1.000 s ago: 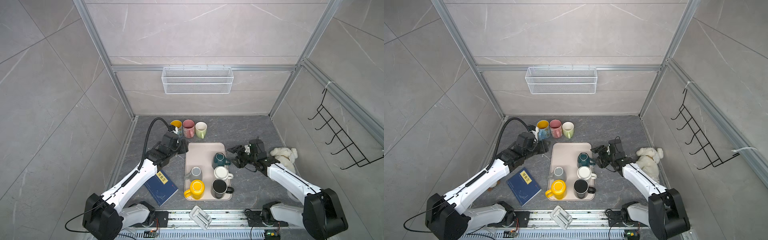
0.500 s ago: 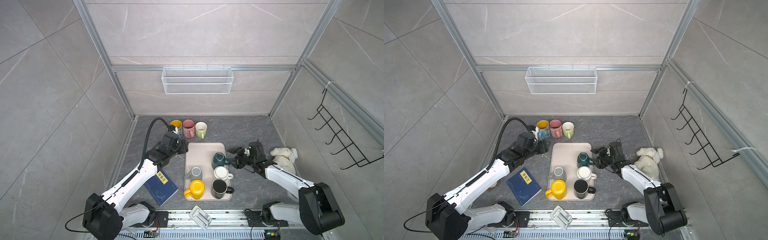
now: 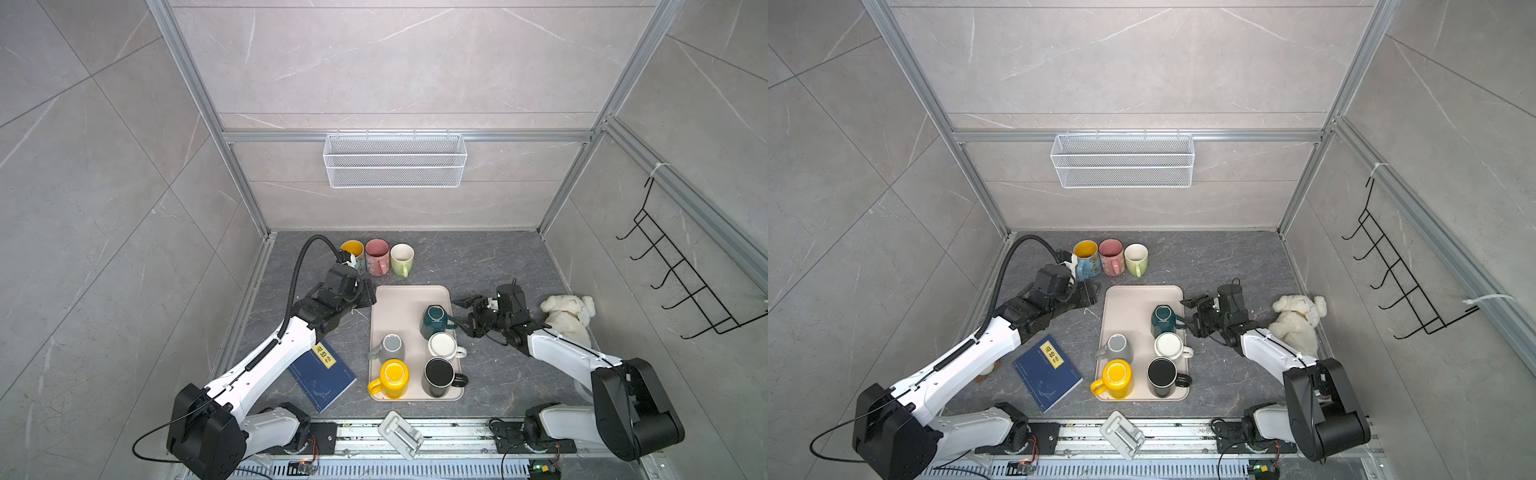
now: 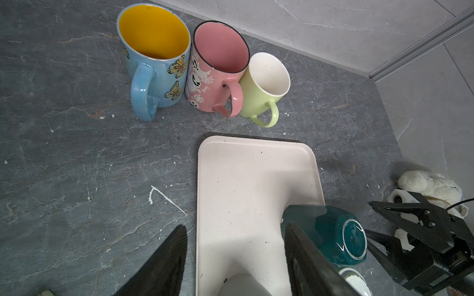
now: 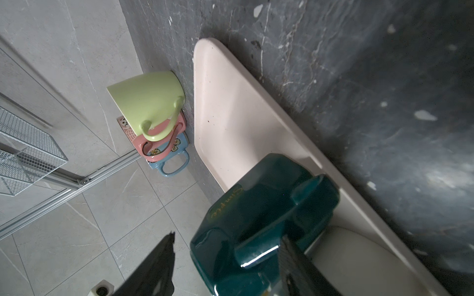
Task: Turn the mug right side up
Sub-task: Pick up the mug from the tray.
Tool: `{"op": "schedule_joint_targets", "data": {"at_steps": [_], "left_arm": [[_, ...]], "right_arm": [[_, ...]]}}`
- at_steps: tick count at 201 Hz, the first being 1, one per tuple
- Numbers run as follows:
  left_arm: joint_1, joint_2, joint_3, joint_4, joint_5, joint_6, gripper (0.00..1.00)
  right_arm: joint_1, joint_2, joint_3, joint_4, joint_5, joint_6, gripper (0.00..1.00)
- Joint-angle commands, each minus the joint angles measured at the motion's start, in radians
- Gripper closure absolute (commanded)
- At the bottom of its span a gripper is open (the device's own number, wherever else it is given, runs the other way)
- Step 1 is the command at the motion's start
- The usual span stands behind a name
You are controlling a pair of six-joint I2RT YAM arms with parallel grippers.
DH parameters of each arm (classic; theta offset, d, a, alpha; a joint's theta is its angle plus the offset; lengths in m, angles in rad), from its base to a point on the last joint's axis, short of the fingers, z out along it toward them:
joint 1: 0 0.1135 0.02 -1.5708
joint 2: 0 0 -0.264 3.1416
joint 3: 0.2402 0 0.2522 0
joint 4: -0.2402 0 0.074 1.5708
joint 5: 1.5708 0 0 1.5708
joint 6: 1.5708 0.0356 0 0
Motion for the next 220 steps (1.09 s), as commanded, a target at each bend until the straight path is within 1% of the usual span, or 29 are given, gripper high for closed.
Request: {"op": "schedule_joint_targets", "data": {"at_steps": [1, 104, 220], "left_arm": [[0.005, -0.002, 0.013, 0.017, -0.009, -0.017, 0.37], [0.005, -0.005, 0.005, 0.019, -0.011, -0.021, 0.37], [0.005, 0.004, 0.007, 0.009, -0.027, -0.014, 0.37]], "right_arm": [[-0.002, -0.006, -0.019, -0.012, -0.015, 0.002, 0.34], [0.001, -0.014, -0.031, -0.017, -0.025, -0.005, 0.34], [0.015, 0.098, 0.009, 0.083, -0.027, 0.016, 0.36]]}}
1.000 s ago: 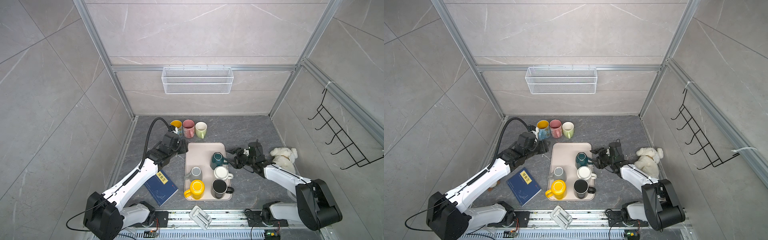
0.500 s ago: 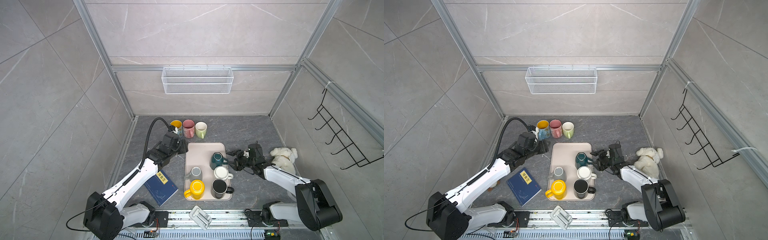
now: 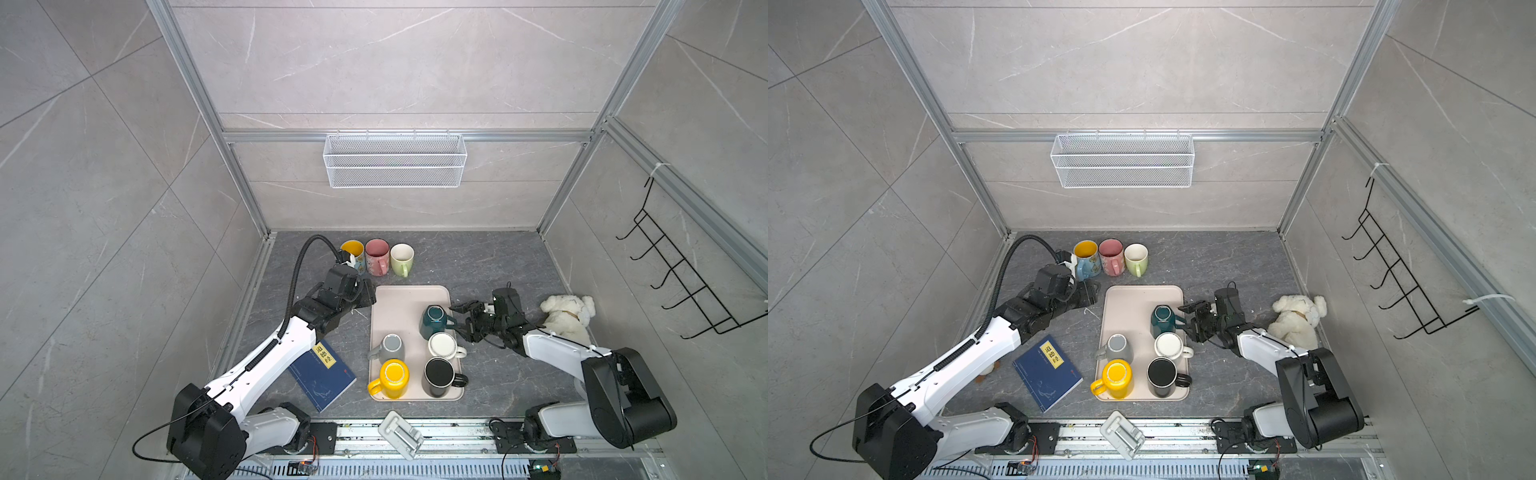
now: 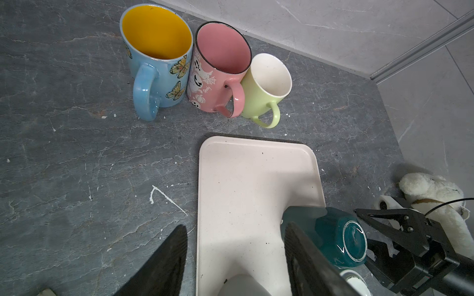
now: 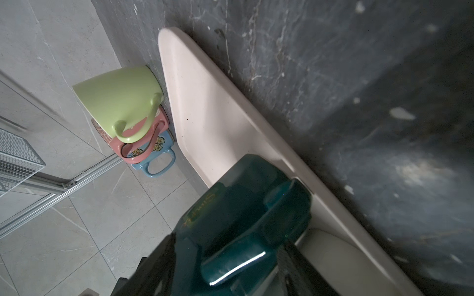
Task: Turn the mug right side up
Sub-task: Pick up the mug from the tray.
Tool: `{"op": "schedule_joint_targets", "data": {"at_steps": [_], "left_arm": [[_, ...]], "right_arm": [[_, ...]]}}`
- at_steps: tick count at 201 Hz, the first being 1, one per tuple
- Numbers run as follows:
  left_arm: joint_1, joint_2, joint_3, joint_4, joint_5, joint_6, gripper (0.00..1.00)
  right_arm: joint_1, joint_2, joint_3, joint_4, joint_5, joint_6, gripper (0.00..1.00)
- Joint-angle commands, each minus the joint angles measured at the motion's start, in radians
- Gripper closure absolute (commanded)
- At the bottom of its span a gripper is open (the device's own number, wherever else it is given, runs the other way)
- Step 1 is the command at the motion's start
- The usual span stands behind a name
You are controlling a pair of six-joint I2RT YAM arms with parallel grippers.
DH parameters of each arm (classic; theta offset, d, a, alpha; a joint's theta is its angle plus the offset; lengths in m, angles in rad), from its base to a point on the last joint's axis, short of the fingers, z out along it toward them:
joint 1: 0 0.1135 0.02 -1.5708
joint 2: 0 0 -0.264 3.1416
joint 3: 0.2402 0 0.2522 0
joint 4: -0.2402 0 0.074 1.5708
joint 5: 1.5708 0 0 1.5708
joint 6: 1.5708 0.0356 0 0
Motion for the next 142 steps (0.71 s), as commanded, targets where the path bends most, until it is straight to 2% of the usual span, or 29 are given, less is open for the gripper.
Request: {"op": "schedule_joint_targets", "data": {"at_steps": [1, 142], "left_arm": [[0.005, 0.004, 0.008, 0.01, -0.019, -0.005, 0.37], [0.006, 0.002, 0.014, -0.018, -0.037, 0.008, 0.37]], "right_arm": [[0.004, 0.028, 0.033, 0.037, -0.003, 0.012, 0.36], [0.005, 0.229, 0.157, 0.144, -0.019, 0.017, 0.55]]}}
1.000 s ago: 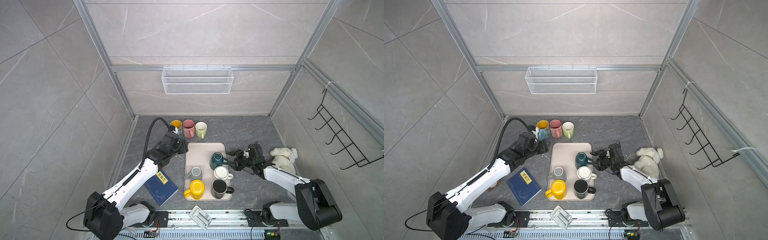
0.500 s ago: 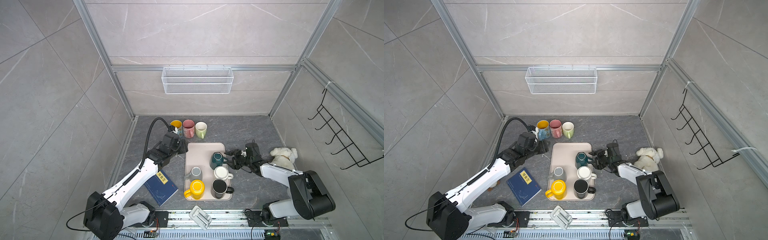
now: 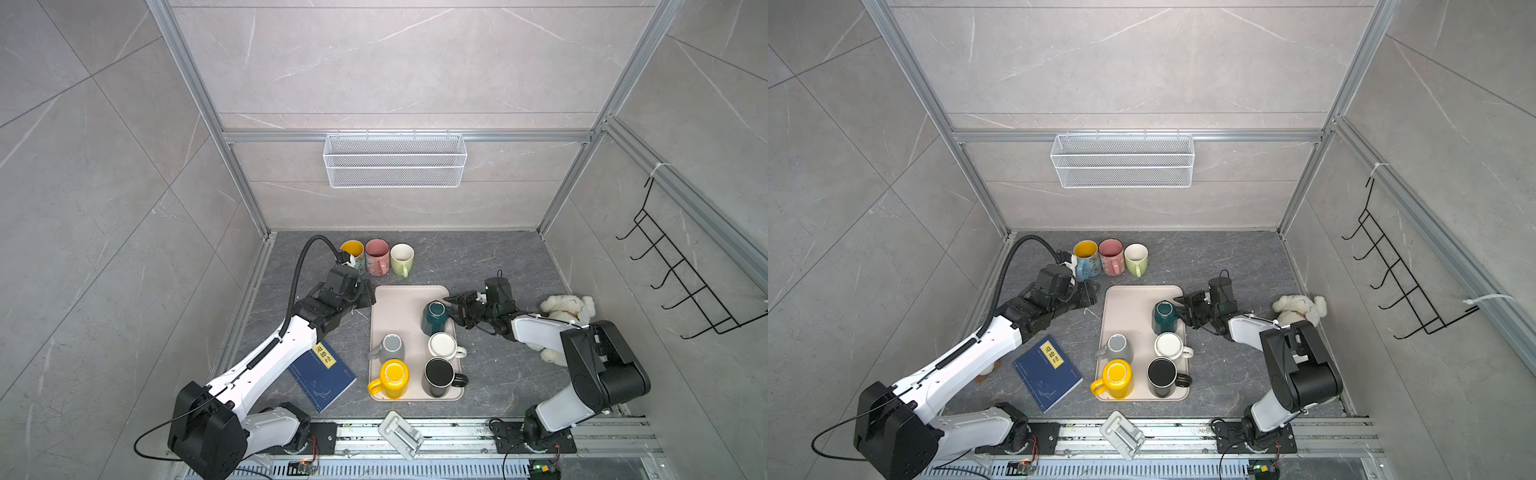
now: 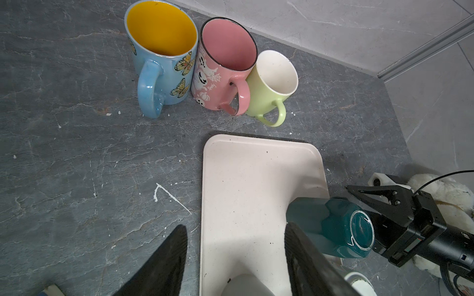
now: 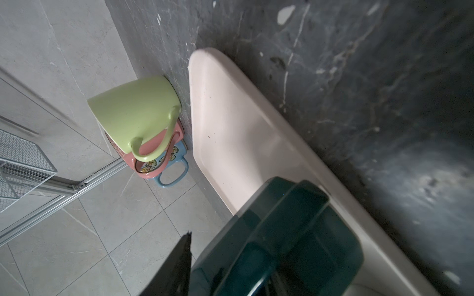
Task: Turn the mug right side up
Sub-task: Pick up the mug from the tray.
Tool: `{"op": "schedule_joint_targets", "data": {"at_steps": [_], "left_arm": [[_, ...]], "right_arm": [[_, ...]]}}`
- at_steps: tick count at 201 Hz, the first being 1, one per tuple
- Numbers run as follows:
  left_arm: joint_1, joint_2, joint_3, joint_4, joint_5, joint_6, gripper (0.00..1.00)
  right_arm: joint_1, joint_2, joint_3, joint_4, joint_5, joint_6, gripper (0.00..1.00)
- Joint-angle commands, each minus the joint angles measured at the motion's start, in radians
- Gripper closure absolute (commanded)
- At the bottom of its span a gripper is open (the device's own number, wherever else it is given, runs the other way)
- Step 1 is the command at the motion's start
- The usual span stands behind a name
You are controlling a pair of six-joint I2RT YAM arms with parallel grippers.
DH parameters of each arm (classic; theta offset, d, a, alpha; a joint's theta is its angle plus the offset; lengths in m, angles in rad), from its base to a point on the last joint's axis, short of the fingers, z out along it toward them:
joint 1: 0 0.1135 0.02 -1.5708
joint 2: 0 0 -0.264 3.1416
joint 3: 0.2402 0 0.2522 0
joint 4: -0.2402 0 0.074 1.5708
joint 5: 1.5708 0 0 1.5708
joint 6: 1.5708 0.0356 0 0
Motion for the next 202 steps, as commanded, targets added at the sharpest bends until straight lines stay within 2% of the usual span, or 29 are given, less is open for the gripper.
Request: {"op": "schedule_joint_targets", "data": {"at_steps": [1, 84, 202], "left_arm": [[0.006, -0.007, 0.014, -0.009, -0.019, 0.007, 0.37], [0.006, -0.007, 0.018, -0.016, -0.024, 0.009, 0.37], [0.006, -0.003, 0.021, -0.019, -0.023, 0.005, 0.37]], "right_arm": [[0.005, 0.029, 0.031, 0.03, -0.009, 0.003, 0.55], [0.004, 0.08, 0.051, 0.067, -0.017, 0.001, 0.65], [0.005, 0.097, 0.019, 0.144, -0.017, 0.021, 0.89]]}}
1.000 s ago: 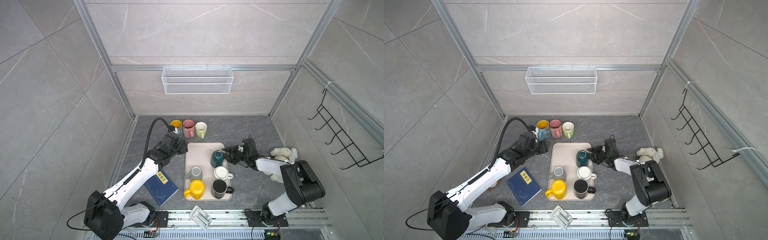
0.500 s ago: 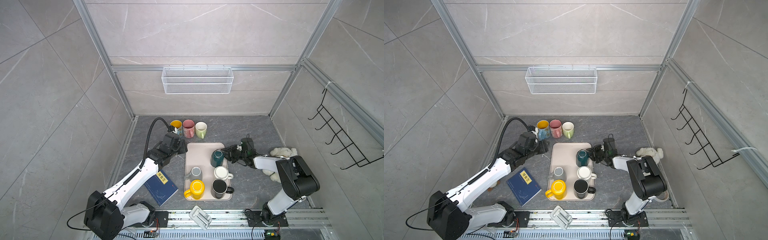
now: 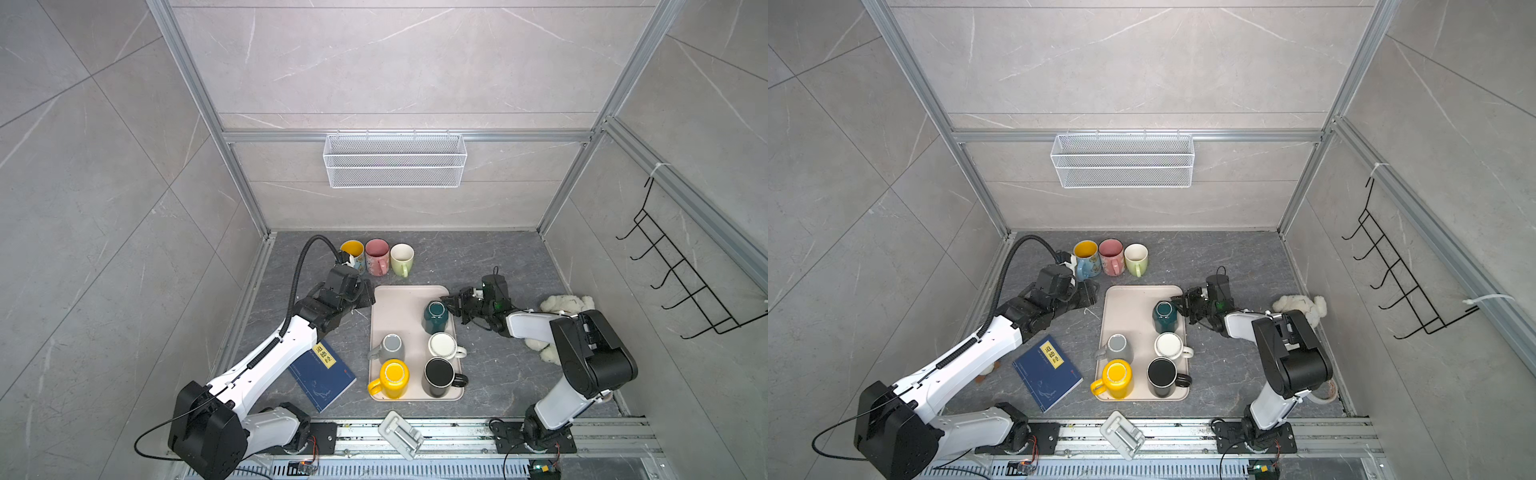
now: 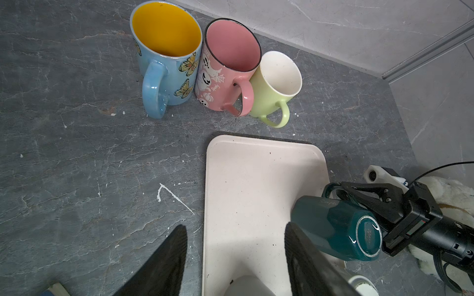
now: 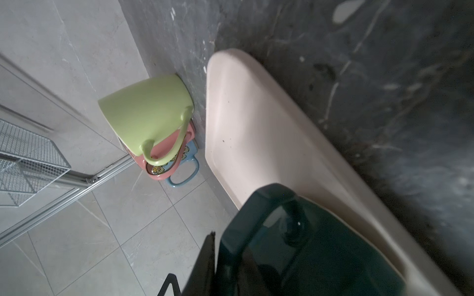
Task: Turn the mug right side up
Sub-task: Pick up the mug from the tray.
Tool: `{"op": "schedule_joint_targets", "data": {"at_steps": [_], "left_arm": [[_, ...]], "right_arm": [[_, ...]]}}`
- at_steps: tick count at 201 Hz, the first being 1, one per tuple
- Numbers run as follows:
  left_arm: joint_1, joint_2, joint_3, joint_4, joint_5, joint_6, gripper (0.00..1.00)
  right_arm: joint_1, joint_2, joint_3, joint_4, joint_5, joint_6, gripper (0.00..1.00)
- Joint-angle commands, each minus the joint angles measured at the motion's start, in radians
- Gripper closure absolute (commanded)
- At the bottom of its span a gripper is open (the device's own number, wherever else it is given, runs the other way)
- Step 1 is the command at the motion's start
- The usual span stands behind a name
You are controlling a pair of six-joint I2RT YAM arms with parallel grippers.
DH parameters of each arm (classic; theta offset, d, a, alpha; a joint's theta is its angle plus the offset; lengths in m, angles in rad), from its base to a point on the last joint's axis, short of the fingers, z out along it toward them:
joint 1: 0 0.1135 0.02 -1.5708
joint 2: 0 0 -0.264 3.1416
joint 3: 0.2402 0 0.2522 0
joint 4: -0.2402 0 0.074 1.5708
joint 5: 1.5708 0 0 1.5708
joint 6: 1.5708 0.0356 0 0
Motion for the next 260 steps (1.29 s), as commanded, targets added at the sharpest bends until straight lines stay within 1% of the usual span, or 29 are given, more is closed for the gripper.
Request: {"op": "schedule_joint_targets", "data": {"at_steps": [1, 15, 31, 74, 118, 166, 186, 207, 219, 242, 260], "left_arm": [[0.007, -0.006, 0.022, -0.017, -0.016, 0.005, 0.37], [0.005, -0.008, 0.021, -0.017, -0.018, 0.005, 0.37], [0.005, -0.008, 0.022, -0.015, -0.018, 0.005, 0.37], [0.005, -0.001, 0.026, -0.012, -0.014, 0.006, 0.37], [0.005, 0.019, 0.036, 0.001, -0.001, 0.007, 0.37], [0.007, 0.032, 0.046, 0.008, 0.009, 0.009, 0.37], [0.005, 0.033, 0.052, 0.01, 0.009, 0.014, 0.37], [0.006, 0.032, 0.063, 0.005, 0.011, 0.03, 0.37], [0.006, 0.034, 0.075, 0.002, 0.011, 0.039, 0.37], [0.005, 0.041, 0.102, 0.0, 0.015, 0.066, 0.37], [0.005, 0.051, 0.132, -0.002, 0.026, 0.085, 0.37]], "right_arm": [[0.003, 0.018, -0.005, 0.017, 0.023, -0.023, 0.89], [0.003, 0.015, -0.002, 0.022, 0.022, -0.024, 0.93], [0.003, 0.008, 0.001, 0.029, 0.019, -0.028, 1.0], [0.009, -0.052, 0.006, 0.072, 0.002, -0.064, 1.0], [0.022, -0.137, 0.049, 0.009, -0.009, -0.188, 1.0], [0.057, -0.18, 0.113, -0.087, -0.004, -0.336, 1.0], [0.08, -0.206, 0.149, -0.145, 0.014, -0.421, 1.0], [0.116, -0.249, 0.208, -0.275, 0.073, -0.566, 1.0], [0.143, -0.274, 0.254, -0.379, 0.134, -0.679, 1.0], [0.224, -0.304, 0.365, -0.603, 0.297, -0.886, 1.0], [0.271, -0.313, 0.406, -0.666, 0.381, -0.988, 1.0]]}}
